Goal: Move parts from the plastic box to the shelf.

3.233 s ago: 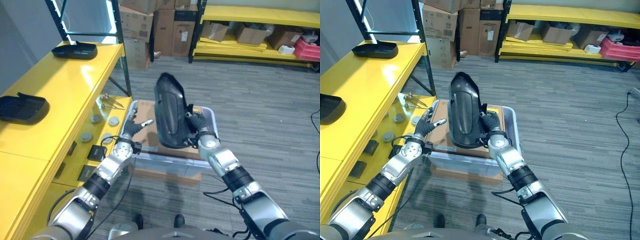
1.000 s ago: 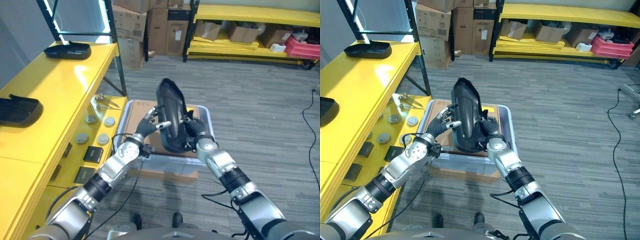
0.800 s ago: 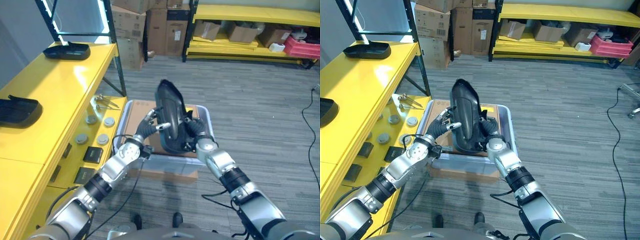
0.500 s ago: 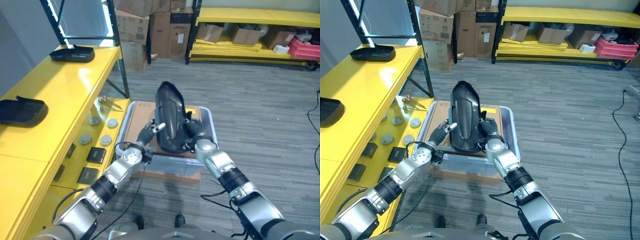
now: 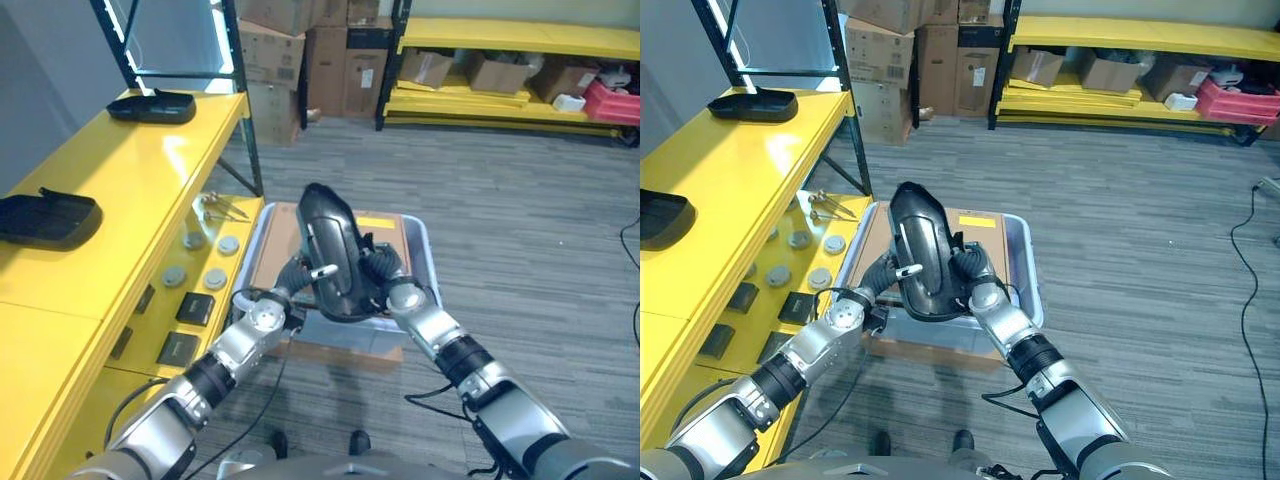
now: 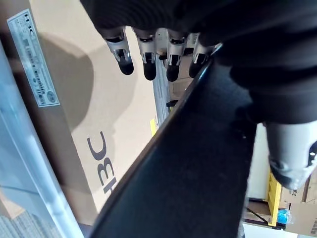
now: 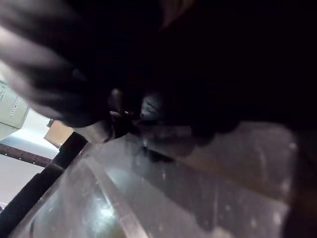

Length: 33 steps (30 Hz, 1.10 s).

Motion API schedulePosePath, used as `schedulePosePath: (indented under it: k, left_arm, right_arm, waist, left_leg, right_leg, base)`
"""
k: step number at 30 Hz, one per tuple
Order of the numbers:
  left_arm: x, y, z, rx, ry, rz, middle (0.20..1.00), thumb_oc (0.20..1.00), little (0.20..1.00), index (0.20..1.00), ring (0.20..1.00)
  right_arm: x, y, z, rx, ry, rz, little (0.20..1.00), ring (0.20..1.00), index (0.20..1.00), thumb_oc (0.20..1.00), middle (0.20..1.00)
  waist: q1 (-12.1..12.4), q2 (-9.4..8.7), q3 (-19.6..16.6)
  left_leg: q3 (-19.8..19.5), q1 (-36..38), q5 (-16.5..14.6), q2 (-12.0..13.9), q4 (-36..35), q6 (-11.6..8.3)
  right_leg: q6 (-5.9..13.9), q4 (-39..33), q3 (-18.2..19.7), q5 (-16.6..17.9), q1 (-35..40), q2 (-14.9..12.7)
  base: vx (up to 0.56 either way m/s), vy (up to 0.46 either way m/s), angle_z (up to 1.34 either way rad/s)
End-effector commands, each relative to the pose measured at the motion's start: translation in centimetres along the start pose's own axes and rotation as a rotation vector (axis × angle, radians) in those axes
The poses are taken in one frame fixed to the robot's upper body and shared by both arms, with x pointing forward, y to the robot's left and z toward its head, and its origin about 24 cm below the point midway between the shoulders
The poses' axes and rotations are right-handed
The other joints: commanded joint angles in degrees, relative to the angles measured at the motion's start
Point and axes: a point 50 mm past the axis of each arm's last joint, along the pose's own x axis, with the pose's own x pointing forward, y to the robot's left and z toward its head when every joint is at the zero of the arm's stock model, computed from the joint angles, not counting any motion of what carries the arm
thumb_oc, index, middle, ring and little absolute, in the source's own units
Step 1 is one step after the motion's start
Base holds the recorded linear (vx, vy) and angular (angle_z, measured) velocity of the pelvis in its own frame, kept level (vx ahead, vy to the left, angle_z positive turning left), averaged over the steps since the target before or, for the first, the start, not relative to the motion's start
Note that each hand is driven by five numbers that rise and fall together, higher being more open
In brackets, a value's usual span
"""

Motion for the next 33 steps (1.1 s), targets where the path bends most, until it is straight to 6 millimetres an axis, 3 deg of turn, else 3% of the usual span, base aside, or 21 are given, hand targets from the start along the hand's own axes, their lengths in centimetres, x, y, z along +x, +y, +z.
schedulePosePath:
  k: [1,2,3,4,5,16,24,25,26,29,33]
  left_arm:
    - [0.8,-2.5,2.9,-0.005,-0.141,-0.098,1.000,1.000,1.000,1.000,1.000]
    - [0.7,-2.4,2.9,0.001,-0.146,-0.103,1.000,1.000,1.000,1.000,1.000]
    - [0.7,-2.4,3.0,0.015,-0.154,-0.107,0.809,0.809,0.809,0.809,0.809]
    - [0.7,-2.4,3.1,0.030,-0.165,-0.111,0.363,0.363,0.363,0.363,0.363]
    - [0.6,-2.4,3.2,0.045,-0.174,-0.117,0.200,0.200,0.200,0.200,0.200]
    - [0.4,-2.9,4.5,0.126,-0.225,-0.144,0.200,0.200,0.200,0.200,0.200]
    - [0.2,-3.3,5.8,0.084,-0.276,-0.155,0.200,0.200,0.200,0.200,0.200]
    - [0.1,-3.2,5.9,0.075,-0.278,-0.152,0.200,0.200,0.200,0.200,0.200]
    - [0.0,-3.1,6.0,0.068,-0.280,-0.150,0.200,0.200,0.200,0.200,0.200]
    - [-0.1,-2.8,6.1,0.048,-0.290,-0.133,0.200,0.200,0.200,0.200,0.200]
    - [-0.2,-2.0,6.6,0.034,-0.310,-0.089,0.200,0.200,0.200,0.200,0.200]
  right_arm:
    - [0.5,0.4,3.8,-0.009,-0.164,0.022,0.200,0.200,0.200,0.200,0.200]
    - [0.4,0.4,3.7,-0.005,-0.164,0.022,0.200,0.200,0.200,0.200,0.200]
    - [0.4,0.4,3.7,-0.002,-0.166,0.022,0.200,0.200,0.200,0.200,0.200]
    - [0.3,0.4,3.7,0.000,-0.168,0.021,0.200,0.200,0.200,0.200,0.200]
    - [0.3,0.4,3.7,0.004,-0.170,0.021,0.200,0.200,0.200,0.200,0.200]
    - [0.0,1.2,3.5,0.182,-0.113,0.047,0.200,0.200,0.200,0.200,0.200]
    - [-0.7,3.3,3.1,0.611,-0.005,0.135,0.200,0.200,0.200,0.200,0.200]
    - [-0.8,3.5,3.3,0.707,0.008,0.150,0.561,0.561,0.561,0.561,0.561]
    - [-0.9,3.7,3.4,0.761,0.015,0.165,1.000,1.000,1.000,1.000,1.000]
    - [-1.0,3.8,3.4,0.898,0.050,0.162,1.000,1.000,1.000,1.000,1.000]
    - [-0.6,2.4,3.4,0.960,0.014,0.062,1.000,1.000,1.000,1.000,1.000]
  waist:
    - [1.6,-1.00,-2.4]
    - [1.6,-0.98,-2.4]
    - [1.6,-0.99,-2.4]
    - [1.6,-0.98,-2.3]
    - [1.5,-0.97,-2.3]
    - [1.1,-0.94,-2.3]
    - [1.0,-0.76,-2.2]
    - [1.1,-0.72,-2.3]
    - [1.1,-0.71,-2.3]
    - [1.3,-0.64,-2.5]
    - [1.6,-0.52,-2.9]
  left_leg:
    - [0.9,-2.8,-3.0,0.4,4.0,-0.37]
    - [0.9,-2.8,-3.0,0.4,3.9,-0.41]
    - [0.9,-2.8,-3.0,0.3,3.9,-0.41]
    - [0.9,-2.8,-3.0,0.3,4.0,-0.40]
    - [0.8,-2.9,-3.0,0.3,4.0,-0.40]
    - [1.2,-2.6,-3.1,0.4,3.8,-0.39]
    - [1.5,-2.3,-3.1,0.6,3.8,-0.45]
    - [1.4,-2.3,-3.1,0.6,3.9,-0.46]
    - [1.4,-2.2,-3.1,0.6,3.9,-0.47]
    - [1.4,-2.1,-3.0,0.6,3.6,-0.44]
    - [1.4,-2.0,-2.9,0.7,3.4,-0.46]
  right_leg:
    - [5.74,6.0,-1.7,-3.7,-1.3,-4.1]
    - [5.76,6.0,-1.7,-3.7,-1.3,-4.1]
    - [5.76,5.9,-1.7,-3.7,-1.3,-4.1]
    - [5.75,6.0,-1.7,-3.7,-1.3,-4.1]
    - [5.75,6.0,-1.8,-3.7,-1.3,-4.1]
    - [5.68,6.0,-1.5,-3.8,-1.2,-4.0]
    - [5.44,6.0,-1.5,-4.0,-1.0,-3.9]
    - [5.39,6.0,-1.5,-4.0,-0.9,-3.8]
    - [5.36,5.9,-1.5,-3.9,-0.9,-3.8]
    - [5.28,5.7,-1.6,-3.9,-0.7,-3.7]
    - [5.23,5.2,-1.6,-3.9,-0.4,-3.6]
  base:
    - [0.00,0.000,0.00]
    - [0.00,0.000,0.00]
    - [0.00,0.000,0.00]
    - [0.00,0.000,0.00]
    - [0.00,0.000,0.00]
    - [0.00,0.000,0.00]
    - [0.00,0.000,0.00]
    - [0.00,0.000,0.00]
    - [0.00,0.000,0.00]
    - [0.00,0.000,0.00]
    - [0.00,0.000,0.00]
